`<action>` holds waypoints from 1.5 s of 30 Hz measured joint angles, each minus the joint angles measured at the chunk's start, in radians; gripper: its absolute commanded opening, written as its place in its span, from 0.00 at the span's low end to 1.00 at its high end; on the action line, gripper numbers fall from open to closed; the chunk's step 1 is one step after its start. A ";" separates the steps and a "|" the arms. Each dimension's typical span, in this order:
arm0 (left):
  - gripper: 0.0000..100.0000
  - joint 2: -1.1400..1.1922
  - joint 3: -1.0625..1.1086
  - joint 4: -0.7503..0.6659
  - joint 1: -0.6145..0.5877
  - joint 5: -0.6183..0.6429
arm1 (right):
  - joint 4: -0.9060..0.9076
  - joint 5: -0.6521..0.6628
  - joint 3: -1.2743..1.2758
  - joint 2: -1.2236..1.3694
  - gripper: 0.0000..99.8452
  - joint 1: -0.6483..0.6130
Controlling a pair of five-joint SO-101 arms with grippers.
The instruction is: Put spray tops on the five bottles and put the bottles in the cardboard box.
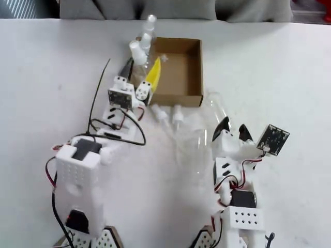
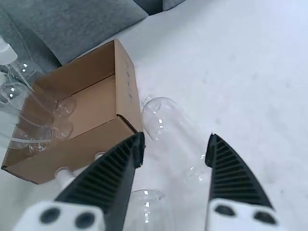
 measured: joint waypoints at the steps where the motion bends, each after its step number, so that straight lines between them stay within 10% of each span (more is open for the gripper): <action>1: 0.06 0.000 0.000 0.000 0.000 0.000 | 0.000 0.000 0.000 0.000 0.19 0.000; 30: 0.06 0.141 -0.031 0.021 0.005 -0.164 | 0.000 0.000 0.000 0.000 0.19 0.000; 45: 0.25 0.180 -0.032 -0.052 -0.003 -0.124 | 0.000 0.000 0.000 0.000 0.19 0.000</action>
